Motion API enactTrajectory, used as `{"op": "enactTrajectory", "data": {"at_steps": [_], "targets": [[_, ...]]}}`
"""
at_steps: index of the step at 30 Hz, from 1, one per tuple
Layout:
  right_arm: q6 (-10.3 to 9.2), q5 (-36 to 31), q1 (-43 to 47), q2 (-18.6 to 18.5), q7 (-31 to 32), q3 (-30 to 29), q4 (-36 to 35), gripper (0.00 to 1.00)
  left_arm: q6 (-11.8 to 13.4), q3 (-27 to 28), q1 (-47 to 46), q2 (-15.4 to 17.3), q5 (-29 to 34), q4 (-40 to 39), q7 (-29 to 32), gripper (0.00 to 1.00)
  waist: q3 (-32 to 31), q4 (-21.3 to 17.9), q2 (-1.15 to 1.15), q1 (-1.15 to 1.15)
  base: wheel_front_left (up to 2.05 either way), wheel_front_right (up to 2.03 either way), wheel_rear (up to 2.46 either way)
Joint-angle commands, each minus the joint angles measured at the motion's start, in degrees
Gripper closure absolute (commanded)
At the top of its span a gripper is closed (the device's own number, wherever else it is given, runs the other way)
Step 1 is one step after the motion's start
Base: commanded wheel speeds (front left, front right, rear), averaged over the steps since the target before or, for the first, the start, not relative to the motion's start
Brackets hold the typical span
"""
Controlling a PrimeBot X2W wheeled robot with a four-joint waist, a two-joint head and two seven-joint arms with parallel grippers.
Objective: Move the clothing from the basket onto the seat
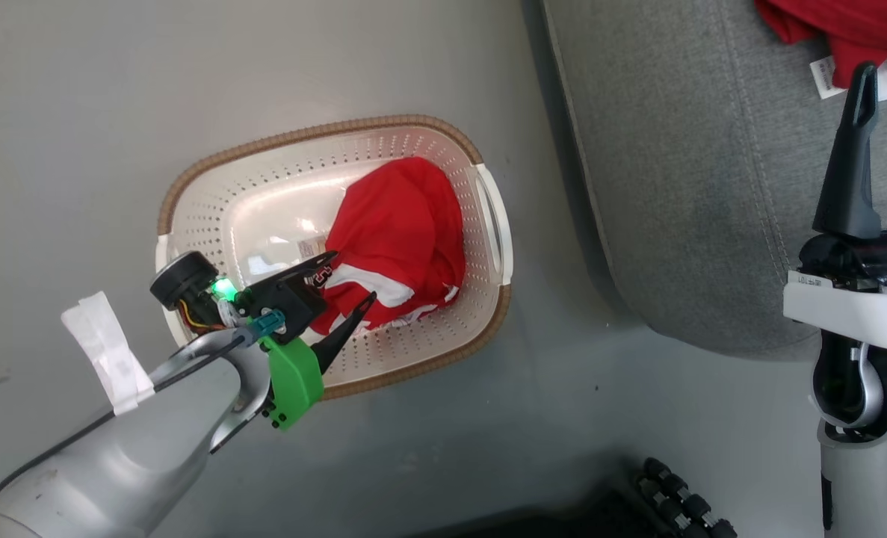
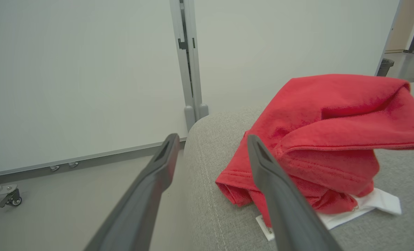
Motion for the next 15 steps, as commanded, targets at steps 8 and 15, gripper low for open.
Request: {"op": "enactTrajectory", "data": {"at_steps": [8, 15], "targets": [[-0.06, 3.0, -1.6, 0.0, -0.2, -1.1, -3.0, 0.0, 0.0, -5.4, -9.1, 0.0, -1.9, 6.7, 1.3, 0.0, 13.4, -3.6, 0.0, -0.01, 0.0, 0.0, 0.0], [-0.06, 2.5, -1.6, 0.0, -0.2, 0.9, -3.7, 0.0, 0.0, -5.5, -9.6, -0.5, 1.4, 9.3, 5.1, 0.0, 16.1, -5.0, 0.0, -0.01, 0.0, 0.0, 0.0]]}}
